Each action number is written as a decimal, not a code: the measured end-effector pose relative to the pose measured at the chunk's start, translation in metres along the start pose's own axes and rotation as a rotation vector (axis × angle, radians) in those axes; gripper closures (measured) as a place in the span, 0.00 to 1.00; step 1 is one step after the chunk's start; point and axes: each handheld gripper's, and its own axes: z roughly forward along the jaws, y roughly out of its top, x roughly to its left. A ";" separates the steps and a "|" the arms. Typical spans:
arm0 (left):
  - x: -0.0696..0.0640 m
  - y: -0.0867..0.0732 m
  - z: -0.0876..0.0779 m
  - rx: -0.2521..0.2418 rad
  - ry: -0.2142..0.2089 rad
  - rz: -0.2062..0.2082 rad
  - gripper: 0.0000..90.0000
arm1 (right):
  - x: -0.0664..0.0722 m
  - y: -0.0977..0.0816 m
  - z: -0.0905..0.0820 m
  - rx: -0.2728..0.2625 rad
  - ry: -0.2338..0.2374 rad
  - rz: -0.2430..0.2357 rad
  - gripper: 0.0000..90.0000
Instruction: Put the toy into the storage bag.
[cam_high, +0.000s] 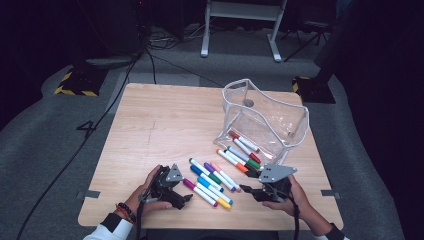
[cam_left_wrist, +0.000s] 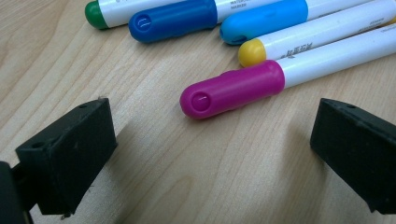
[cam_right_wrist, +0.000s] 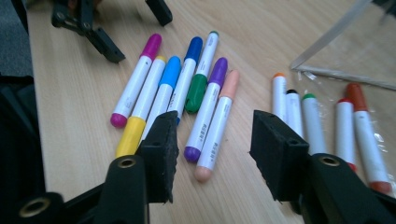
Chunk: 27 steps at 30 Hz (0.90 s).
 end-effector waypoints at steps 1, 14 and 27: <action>0.000 0.000 0.000 0.000 0.000 0.001 0.00 | 0.000 -0.001 0.008 0.006 0.008 -0.008 0.60; 0.000 0.000 0.000 0.000 -0.001 0.001 0.00 | -0.022 0.013 0.088 0.085 0.003 0.048 0.73; 0.000 0.000 0.000 0.001 -0.004 0.007 0.01 | -0.040 0.005 0.111 0.127 0.016 0.128 0.79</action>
